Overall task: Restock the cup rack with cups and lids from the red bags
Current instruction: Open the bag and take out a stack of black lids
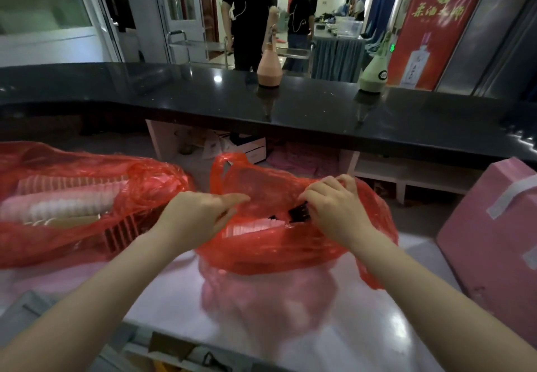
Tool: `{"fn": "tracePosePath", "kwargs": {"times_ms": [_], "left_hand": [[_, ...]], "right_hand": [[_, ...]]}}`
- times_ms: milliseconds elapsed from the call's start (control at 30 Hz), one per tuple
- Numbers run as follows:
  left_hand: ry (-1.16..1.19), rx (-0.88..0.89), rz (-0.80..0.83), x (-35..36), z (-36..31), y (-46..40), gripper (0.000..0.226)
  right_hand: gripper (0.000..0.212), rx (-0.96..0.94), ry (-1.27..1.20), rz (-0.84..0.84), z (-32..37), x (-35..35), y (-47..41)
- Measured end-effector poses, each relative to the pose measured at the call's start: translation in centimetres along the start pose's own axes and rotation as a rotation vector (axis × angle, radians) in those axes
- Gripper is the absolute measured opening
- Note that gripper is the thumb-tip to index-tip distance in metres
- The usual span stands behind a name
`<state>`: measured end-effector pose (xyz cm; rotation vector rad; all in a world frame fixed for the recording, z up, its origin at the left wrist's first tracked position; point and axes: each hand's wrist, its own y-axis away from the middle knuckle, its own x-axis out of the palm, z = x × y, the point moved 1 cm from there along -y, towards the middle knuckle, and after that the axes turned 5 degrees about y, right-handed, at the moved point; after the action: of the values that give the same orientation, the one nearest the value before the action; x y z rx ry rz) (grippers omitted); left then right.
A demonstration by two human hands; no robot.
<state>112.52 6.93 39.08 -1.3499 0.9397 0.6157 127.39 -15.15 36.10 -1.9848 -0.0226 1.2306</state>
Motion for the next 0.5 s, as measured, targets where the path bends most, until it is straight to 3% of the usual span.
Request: {"fn": "tracePosePath", "kwargs": {"times_ms": [133,267,367,433,500], "left_hand": [[-0.02,0.437,-0.248,-0.9,-3.1,-0.9,0.022],[-0.066,0.695,-0.211,-1.4,-4.4,-3.5,0.018],[-0.258,0.816,0.036,-0.2,-3.1,-6.5,0.022],[-0.438,0.793,0.34,1.7,-2.4,-7.9,0.023],[-0.539,0.715,0.642,3.9,-1.6,-8.5,0.042]], "right_hand": [[0.016,-0.024,0.077,-0.065,0.0,0.9,-0.1],[0.018,0.04,0.207,-0.054,-1.6,1.5,0.7],[0.019,-0.003,0.222,-0.006,-2.4,2.2,1.4],[0.02,-0.003,0.197,0.044,-2.6,2.7,1.8],[0.031,0.021,0.163,0.136,-3.0,3.3,2.0]]}}
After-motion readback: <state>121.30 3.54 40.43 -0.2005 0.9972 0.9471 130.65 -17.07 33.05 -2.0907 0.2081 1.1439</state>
